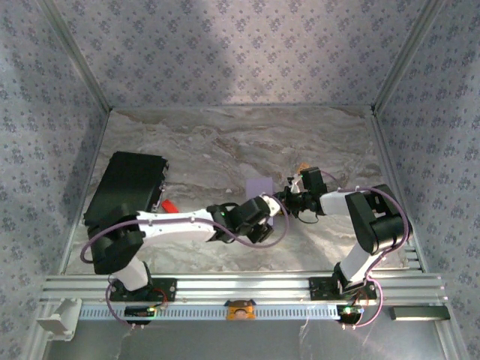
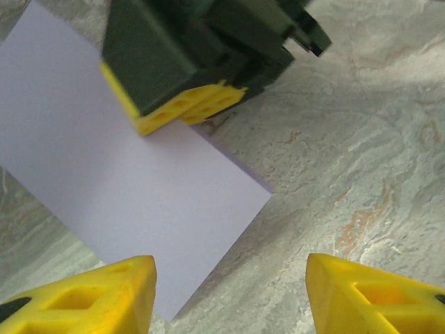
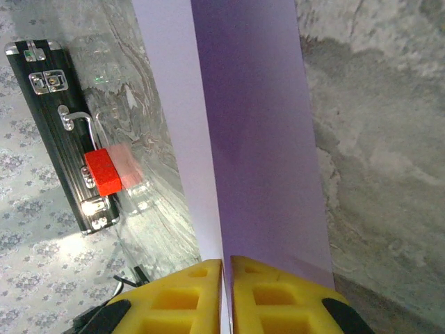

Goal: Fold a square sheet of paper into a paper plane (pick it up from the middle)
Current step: Fold the triangle a second time at the center of the table.

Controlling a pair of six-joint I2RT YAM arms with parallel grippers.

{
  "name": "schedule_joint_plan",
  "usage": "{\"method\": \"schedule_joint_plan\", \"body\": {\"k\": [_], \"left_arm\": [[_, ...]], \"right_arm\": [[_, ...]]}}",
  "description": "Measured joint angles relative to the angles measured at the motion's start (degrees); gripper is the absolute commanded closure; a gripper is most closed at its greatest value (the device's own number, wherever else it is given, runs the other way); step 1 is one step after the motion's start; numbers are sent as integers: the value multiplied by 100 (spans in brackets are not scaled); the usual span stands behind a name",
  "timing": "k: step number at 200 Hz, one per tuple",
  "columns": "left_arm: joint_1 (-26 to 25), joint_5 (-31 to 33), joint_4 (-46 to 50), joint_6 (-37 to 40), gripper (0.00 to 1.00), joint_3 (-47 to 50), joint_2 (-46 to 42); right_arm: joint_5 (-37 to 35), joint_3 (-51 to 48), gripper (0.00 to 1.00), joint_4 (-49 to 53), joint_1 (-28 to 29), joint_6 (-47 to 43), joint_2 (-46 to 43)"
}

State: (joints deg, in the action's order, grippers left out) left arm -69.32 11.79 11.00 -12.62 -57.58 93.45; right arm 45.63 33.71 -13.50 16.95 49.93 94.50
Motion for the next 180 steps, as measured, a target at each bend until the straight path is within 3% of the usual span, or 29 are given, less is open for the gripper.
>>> {"method": "schedule_joint_plan", "body": {"k": [48,109,135,180], "left_arm": [[-306,586,107,334,24,-275,514],[-313,1095,127,367,23,-573,1016],[-313,1261,170,426,27,-684,1110],[-313,1333,240,555,51,-721,1185]], "right_arm": [[26,0,87,0,0,2,0],[26,0,86,0,0,4,0],[26,0,86,0,0,4,0],[28,0,86,0,0,4,0]]}}
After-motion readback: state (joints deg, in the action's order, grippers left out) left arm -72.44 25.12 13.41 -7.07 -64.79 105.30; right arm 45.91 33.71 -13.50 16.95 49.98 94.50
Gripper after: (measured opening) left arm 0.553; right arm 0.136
